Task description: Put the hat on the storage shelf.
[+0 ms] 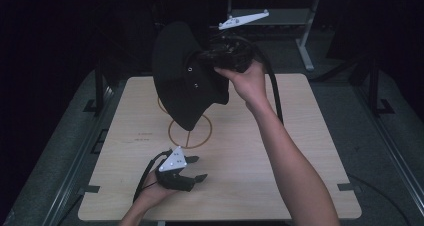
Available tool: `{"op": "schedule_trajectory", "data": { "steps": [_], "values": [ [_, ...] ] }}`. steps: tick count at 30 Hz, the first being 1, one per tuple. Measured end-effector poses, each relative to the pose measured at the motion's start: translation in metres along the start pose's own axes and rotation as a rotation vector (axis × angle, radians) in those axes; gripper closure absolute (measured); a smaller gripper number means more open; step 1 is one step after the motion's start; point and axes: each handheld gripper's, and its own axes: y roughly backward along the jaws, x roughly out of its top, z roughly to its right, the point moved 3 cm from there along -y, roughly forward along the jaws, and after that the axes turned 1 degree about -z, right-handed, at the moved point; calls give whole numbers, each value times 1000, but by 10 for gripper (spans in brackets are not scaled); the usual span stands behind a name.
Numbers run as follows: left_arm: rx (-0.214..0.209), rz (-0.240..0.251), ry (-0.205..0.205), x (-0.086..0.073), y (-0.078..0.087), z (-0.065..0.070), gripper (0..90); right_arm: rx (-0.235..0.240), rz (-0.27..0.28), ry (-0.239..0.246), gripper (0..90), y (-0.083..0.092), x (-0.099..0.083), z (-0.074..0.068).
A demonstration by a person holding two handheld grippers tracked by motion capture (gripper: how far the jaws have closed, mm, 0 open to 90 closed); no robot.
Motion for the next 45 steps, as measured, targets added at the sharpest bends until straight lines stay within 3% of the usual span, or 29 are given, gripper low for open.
{"op": "schedule_trajectory", "data": {
  "steps": [6,11,16,18,20,21,23,25,29,33,40,45],
  "values": [
    [-2,-19,-18,0,-1,1,346,16,-5,-22,864,-18,3,0],
    [-9,-23,-22,0,-3,3,345,15,-46,-21,860,-43,5,-4],
    [-13,-42,-33,-1,-5,5,342,21,-73,-1,853,-65,6,-12],
    [-17,-51,-61,-1,-7,8,343,-13,-114,45,850,-80,6,-19],
    [-22,-56,-67,-1,-7,10,343,-13,-122,44,844,-83,5,-20],
    [-27,-55,-74,-1,-8,12,343,-14,-138,52,770,-91,2,-22],
    [-32,-59,-88,0,-9,14,343,-8,-134,41,728,-95,1,-23],
    [-39,-57,-85,1,-9,17,343,-15,-137,33,658,-96,0,-24],
    [-39,-54,-82,1,-10,17,340,-5,-130,33,606,-94,-3,-24],
    [-26,-51,-66,1,-8,13,339,25,-119,13,529,-87,-14,-16],
    [-11,-40,-47,0,-6,9,334,55,-84,-9,470,-74,-29,-7],
    [-9,-35,-39,-1,-5,8,330,42,-72,-5,425,-59,-37,-2]
  ]
}}
